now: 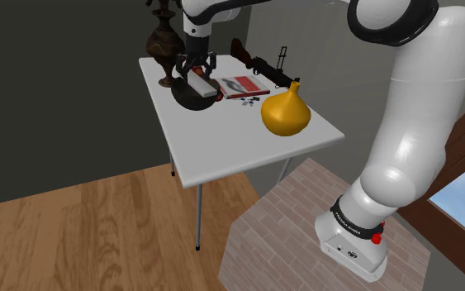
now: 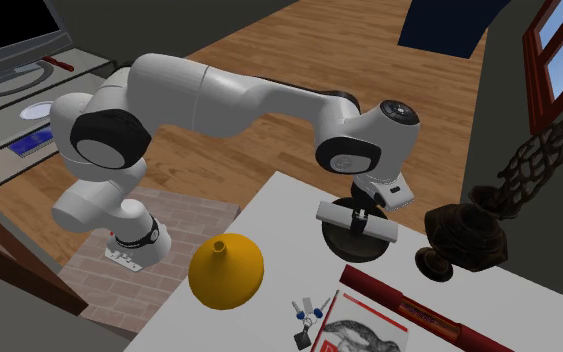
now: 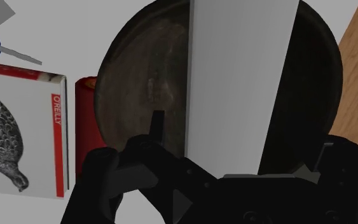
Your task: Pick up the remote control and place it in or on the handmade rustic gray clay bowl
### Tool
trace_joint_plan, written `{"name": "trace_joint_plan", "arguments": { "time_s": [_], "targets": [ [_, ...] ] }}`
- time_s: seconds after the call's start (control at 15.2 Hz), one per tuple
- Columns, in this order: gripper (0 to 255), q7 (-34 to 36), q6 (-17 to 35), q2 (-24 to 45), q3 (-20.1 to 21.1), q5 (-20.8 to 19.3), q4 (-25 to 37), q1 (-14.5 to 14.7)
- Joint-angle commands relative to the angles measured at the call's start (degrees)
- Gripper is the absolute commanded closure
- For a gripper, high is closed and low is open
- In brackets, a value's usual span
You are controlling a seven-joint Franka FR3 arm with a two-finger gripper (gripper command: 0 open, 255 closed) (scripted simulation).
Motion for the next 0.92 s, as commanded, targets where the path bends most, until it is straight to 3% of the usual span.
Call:
{"name": "trace_joint_plan", "arguments": {
  "time_s": [0.0, 0.33, 0.86],
  "targets": [
    [0, 0.0, 0.0, 0.0, 0.0, 0.0, 0.0, 0.0],
    [0, -0.3, -6.9, -0.8, 0.2, 0.3, 6.1, 0.2],
    [0, -0.3, -6.9, -0.8, 0.2, 0.3, 6.1, 0.2]
  ]
}}
